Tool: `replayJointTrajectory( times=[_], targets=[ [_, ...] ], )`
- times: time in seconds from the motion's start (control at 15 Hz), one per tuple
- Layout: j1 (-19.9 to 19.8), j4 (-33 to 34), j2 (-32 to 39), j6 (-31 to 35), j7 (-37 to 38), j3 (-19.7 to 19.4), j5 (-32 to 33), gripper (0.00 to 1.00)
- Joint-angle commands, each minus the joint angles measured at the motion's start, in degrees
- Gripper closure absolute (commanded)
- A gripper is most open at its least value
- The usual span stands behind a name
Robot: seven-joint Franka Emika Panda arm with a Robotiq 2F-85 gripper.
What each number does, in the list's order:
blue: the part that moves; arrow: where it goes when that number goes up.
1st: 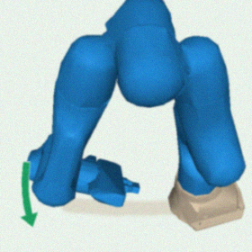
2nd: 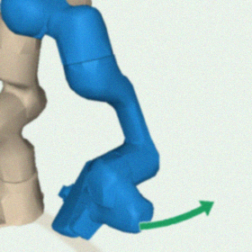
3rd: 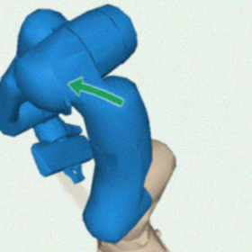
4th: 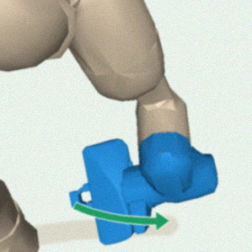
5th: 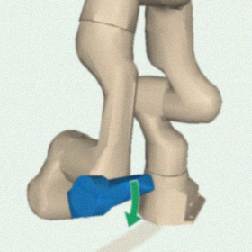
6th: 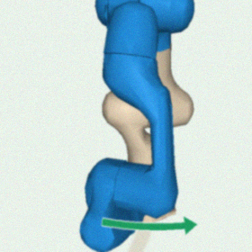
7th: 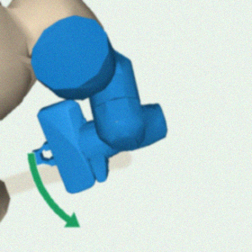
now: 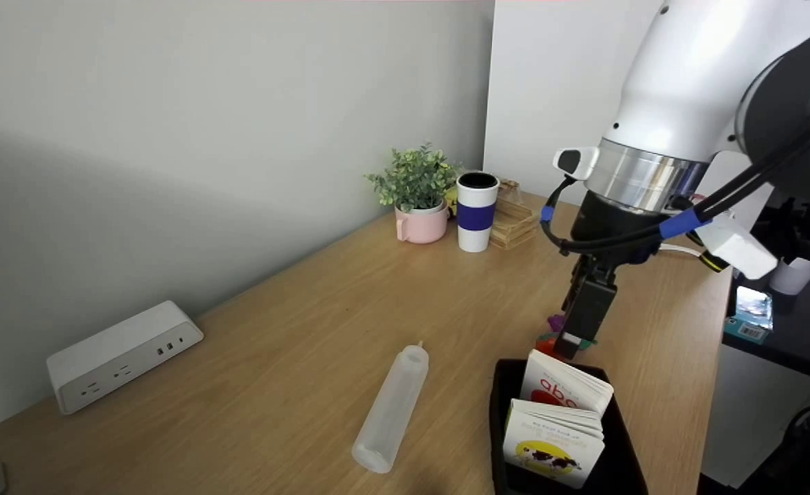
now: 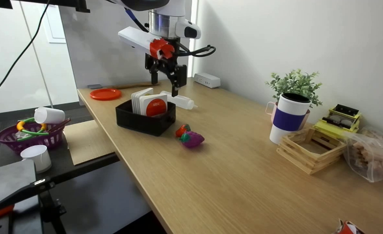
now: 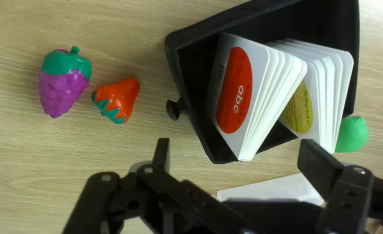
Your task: Place the two books on the desk
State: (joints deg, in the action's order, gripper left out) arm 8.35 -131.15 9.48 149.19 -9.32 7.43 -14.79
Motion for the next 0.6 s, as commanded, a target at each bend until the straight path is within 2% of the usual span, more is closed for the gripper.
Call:
replayJointTrajectory(
  times=[0.0, 0.53],
  targets=[
    [-1.13, 1.5, 2.26, 2.16, -1.56, 2.11, -2.96, 0.0],
    [-1.04, 6.82, 7.84, 0.48, 0.2, 3.41, -0.97, 0.0]
  ],
)
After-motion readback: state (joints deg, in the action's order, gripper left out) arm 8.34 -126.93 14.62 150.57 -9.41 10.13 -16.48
